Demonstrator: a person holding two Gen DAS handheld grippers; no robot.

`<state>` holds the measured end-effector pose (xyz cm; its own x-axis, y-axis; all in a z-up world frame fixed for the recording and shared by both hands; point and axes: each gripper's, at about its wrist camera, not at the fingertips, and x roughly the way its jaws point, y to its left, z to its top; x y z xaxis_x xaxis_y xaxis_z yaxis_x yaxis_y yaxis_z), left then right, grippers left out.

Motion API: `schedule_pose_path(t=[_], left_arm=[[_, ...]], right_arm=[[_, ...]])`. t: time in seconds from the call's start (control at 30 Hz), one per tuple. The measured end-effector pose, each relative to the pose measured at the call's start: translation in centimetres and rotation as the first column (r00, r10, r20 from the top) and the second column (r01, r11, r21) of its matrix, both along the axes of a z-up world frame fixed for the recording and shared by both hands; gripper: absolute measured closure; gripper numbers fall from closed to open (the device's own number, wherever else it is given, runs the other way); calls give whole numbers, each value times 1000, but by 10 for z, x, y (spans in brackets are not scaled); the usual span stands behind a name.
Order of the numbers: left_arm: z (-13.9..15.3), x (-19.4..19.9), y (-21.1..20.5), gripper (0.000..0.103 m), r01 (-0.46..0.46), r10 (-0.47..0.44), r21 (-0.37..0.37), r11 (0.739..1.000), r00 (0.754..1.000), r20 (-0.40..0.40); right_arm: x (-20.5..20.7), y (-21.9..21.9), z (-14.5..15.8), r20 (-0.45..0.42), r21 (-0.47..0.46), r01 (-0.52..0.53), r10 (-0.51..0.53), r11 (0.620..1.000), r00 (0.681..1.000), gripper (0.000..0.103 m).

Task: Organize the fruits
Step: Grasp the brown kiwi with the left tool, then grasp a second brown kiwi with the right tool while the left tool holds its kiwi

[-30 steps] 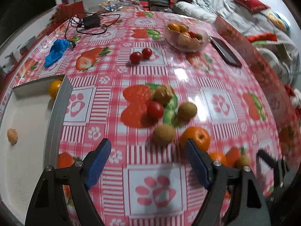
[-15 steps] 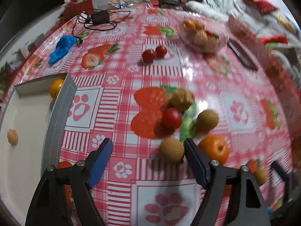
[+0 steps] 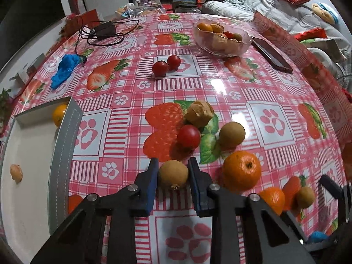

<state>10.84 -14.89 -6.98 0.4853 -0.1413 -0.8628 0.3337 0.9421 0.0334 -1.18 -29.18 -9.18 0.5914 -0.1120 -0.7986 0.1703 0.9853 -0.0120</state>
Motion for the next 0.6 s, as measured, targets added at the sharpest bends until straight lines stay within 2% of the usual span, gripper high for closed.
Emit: schedule_pose_path(t=[0.27, 0.6], left_arm=[[-1, -41, 24, 73, 47, -49, 26, 999, 998, 48], [-1, -84, 59, 73, 12, -11, -12, 1000, 998, 62]], right_arm=[[0, 0, 0, 0, 0, -1, 1, 1000, 1000, 0], [0, 0, 0, 2, 0, 0, 0, 1000, 1000, 0]])
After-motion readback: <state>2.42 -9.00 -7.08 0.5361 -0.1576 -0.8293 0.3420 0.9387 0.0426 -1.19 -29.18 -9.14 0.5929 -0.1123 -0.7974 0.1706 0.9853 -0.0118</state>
